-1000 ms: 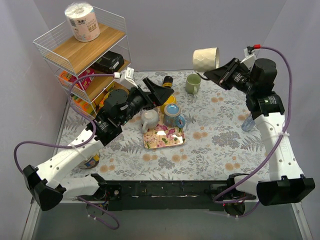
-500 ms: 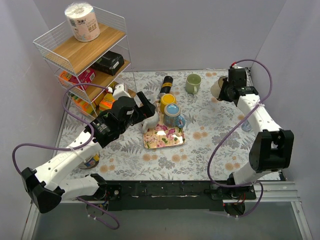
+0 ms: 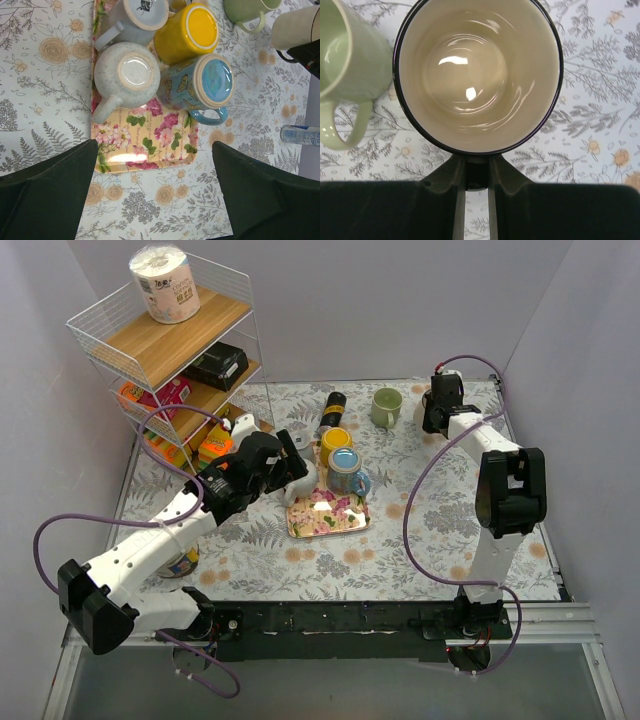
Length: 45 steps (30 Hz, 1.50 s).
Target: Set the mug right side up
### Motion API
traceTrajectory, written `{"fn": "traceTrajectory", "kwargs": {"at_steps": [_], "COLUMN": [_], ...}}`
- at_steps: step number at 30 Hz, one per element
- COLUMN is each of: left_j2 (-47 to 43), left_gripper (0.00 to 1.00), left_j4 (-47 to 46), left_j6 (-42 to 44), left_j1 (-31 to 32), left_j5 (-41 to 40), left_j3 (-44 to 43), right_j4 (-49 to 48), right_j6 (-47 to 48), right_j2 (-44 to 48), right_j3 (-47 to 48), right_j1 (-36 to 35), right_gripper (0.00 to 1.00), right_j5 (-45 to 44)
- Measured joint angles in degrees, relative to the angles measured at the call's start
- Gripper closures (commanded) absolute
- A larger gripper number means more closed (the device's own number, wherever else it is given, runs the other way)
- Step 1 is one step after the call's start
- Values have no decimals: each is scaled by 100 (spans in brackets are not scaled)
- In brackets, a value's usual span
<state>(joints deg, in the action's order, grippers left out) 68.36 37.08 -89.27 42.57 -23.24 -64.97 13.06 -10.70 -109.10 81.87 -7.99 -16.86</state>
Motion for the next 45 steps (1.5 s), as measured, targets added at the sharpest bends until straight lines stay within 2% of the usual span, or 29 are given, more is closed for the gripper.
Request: {"fn": "traceTrajectory", "kwargs": {"at_steps": [7,21,24,25,27,28,31,38,45], "left_j2": [66,7,7,7,7,9,57,302,804], "left_gripper": [2,2,2,2,2,2,2,2,2], "left_j4": [201,581,629,634,634,634,640,531,188], "left_j6": [-157,-415,-420,-420,-417,-411,-348,9,472], "left_j1": [-114,-136,-151,-153,-153,-153,-153,-157,-197], "left_j5": [17,13,13,13,13,15,15,15,35], "left_j3": [0,168,184,186,205,221,262,280,378], "right_j4": [-249,-223,-140,-109,-74,-74,-79,199,964], "right_j6": [212,647,651,651,656,636,601,463,33], "right_j2": [-647,-1110,-1220,-1250,-1274,-1274,-1272,-1034,-129], "right_j3": [651,776,955,999,1029,1032,1073,1106,1102], "right_j1": [-136,-240,-254,-254,-264,-264,-271,-269,-269], "right_gripper": [99,99,85,67,60,50,38,27,25], "right_j5": [-59,-463,-553,-568,-608,-645,-702,-717,-446]}}
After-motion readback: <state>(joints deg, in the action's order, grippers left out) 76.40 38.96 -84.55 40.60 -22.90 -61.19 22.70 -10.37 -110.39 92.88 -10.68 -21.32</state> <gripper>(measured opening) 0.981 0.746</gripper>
